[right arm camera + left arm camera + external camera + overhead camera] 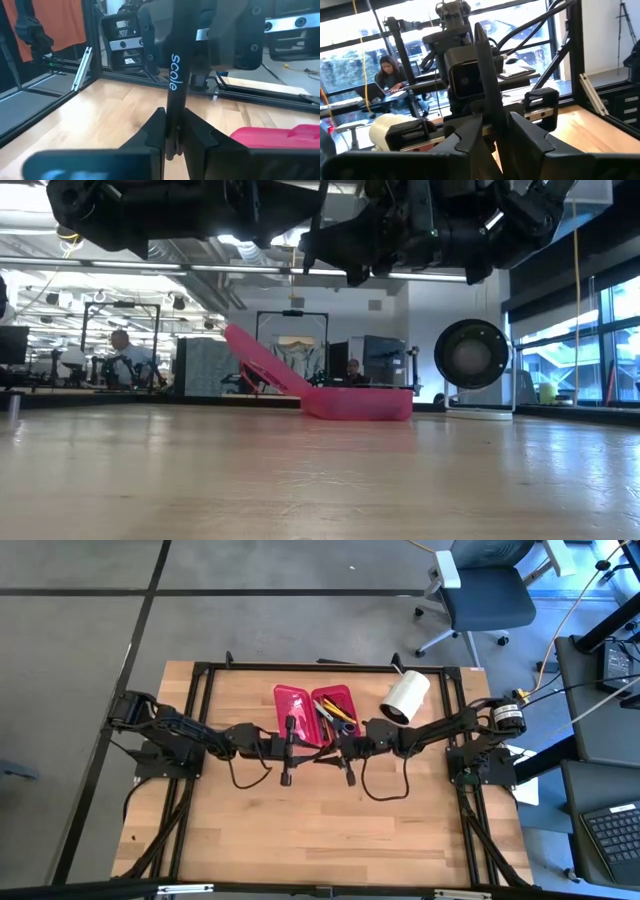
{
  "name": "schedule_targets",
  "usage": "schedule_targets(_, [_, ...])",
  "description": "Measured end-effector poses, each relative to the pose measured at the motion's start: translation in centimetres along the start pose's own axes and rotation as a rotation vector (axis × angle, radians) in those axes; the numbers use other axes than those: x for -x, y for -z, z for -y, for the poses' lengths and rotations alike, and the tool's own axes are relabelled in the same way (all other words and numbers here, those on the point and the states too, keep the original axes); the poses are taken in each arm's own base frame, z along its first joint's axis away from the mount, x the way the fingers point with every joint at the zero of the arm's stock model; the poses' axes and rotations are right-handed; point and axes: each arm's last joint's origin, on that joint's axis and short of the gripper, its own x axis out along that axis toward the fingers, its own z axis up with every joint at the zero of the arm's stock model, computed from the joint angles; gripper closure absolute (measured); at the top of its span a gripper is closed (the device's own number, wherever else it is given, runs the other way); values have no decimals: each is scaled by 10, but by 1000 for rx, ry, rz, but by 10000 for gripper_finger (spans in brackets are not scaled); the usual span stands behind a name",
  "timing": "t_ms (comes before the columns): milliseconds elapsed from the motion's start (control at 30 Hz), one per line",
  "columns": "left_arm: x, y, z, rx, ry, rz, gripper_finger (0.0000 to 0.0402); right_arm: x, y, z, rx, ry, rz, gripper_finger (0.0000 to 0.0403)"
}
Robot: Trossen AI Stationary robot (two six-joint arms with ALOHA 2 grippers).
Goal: Pick & place school supplies into a supply box
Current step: Put the black pen into the red supply box
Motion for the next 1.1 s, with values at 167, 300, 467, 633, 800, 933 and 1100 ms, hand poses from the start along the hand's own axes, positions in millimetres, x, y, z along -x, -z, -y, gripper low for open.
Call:
schedule_targets(167, [0, 0, 0, 36, -6, -5, 285, 0, 1, 1, -13, 51, -17, 357])
schedule_targets(300, [0, 3, -1, 54, -38, -33, 246, 0, 3, 4, -47, 141, -41, 358])
schedule_targets(467, [1, 11, -3, 15, -159, -136, 216, 3, 11, 14, -103, 253, -115, 357])
schedule_targets(633, [7, 13, -10, 3, -376, -248, 214, 9, 20, 27, -185, 323, -186, 356])
schedule_targets(800, [16, 9, -14, 80, -460, -324, 216, 20, 28, 48, -328, 408, -263, 355])
schedule_targets(933, [22, 7, -15, 138, -399, -366, 217, 28, 33, 72, -429, 488, -423, 355])
schedule_targets(1100, [26, 5, -14, 177, -352, -385, 217, 33, 17, 97, -515, 510, -659, 355])
